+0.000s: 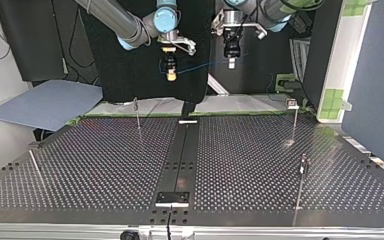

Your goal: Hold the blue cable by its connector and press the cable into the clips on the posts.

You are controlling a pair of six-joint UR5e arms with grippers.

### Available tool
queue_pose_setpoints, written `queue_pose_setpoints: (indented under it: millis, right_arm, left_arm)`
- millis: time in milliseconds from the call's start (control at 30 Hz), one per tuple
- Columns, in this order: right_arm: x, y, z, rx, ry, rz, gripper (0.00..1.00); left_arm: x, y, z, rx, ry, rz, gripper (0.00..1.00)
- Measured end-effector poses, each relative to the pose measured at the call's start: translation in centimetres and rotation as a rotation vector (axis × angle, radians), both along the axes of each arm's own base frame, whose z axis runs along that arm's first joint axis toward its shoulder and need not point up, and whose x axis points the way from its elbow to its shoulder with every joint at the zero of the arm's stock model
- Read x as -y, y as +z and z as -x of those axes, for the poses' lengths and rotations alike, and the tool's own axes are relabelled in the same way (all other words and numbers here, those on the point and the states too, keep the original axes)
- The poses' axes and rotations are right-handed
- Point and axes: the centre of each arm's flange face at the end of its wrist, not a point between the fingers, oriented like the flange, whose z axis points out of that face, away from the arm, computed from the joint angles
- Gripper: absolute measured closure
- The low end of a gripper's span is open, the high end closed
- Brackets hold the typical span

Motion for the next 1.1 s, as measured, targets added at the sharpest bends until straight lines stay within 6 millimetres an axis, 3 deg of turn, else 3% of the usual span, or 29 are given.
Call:
queue_pose_setpoints:
  millis: [167, 600, 1100]
  right_arm:
    - [1.2, 2.3, -1.1, 0.071, -0.011, 0.021, 1.0]
    - [5.0, 12.3, -4.7, 0.243, 0.067, 0.072, 1.0]
    - [7.2, 23.1, -5.5, 0.314, 0.164, 0.12, 1.0]
  left_arm:
    - [1.5, 2.1, -1.1, 0.033, -0.015, 0.044, 1.0]
    - [2.1, 9.4, -5.3, 0.128, 0.096, 0.115, 1.0]
    - [2.2, 17.4, -8.7, 0.211, 0.159, 0.163, 1.0]
